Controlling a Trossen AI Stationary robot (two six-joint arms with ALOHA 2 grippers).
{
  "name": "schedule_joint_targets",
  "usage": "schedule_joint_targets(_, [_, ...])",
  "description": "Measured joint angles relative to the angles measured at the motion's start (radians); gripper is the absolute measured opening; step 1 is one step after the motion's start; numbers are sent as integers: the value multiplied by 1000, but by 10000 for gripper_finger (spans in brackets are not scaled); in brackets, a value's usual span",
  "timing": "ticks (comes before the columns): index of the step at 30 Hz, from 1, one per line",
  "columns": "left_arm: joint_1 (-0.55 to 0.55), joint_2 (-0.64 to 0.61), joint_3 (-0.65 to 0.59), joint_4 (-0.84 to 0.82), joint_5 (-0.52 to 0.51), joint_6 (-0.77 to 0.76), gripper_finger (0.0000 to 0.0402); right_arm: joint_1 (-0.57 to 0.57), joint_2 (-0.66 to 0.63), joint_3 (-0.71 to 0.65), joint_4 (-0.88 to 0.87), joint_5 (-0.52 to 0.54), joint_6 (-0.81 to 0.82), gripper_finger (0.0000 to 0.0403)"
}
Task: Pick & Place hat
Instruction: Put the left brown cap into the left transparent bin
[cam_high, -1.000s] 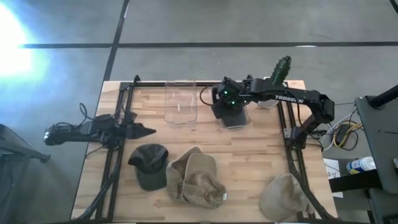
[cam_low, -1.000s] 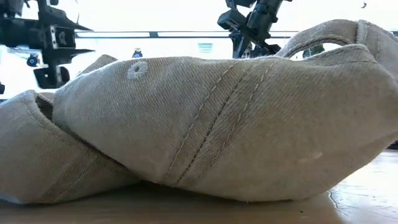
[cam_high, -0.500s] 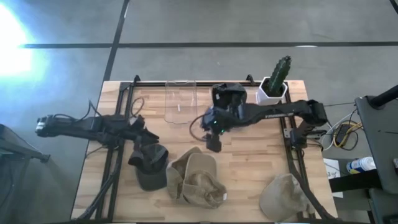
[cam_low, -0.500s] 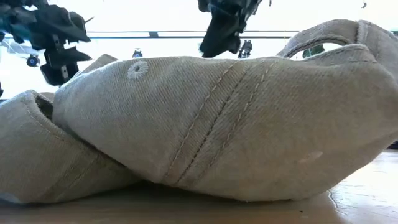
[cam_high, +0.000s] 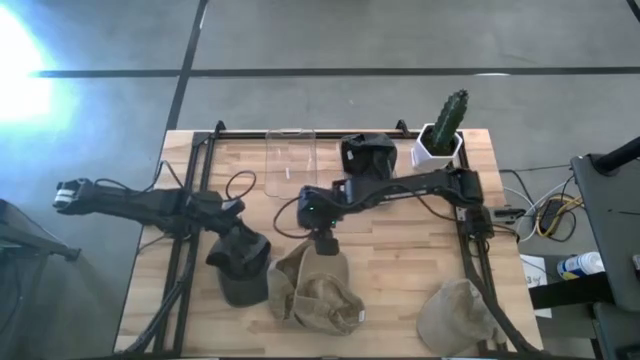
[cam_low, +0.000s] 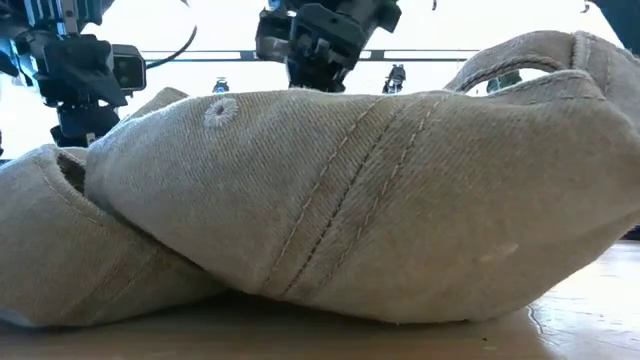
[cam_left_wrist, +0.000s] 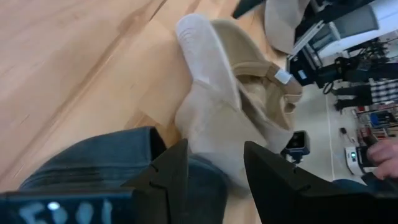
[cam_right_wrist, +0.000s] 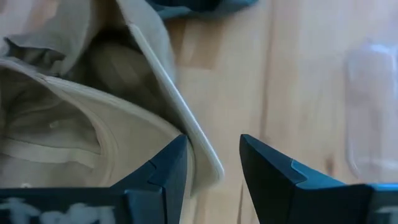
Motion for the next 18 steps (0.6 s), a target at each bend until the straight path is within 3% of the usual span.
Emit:
schedule_joint_targets(11, [0, 43, -2, 2, -4, -4, 149, 1, 200, 295, -244, -72, -142, 144])
schedule_joint_targets(18, [0, 49, -2, 5, -31, -4, 149, 12, 298, 408, -273, -108, -170, 143])
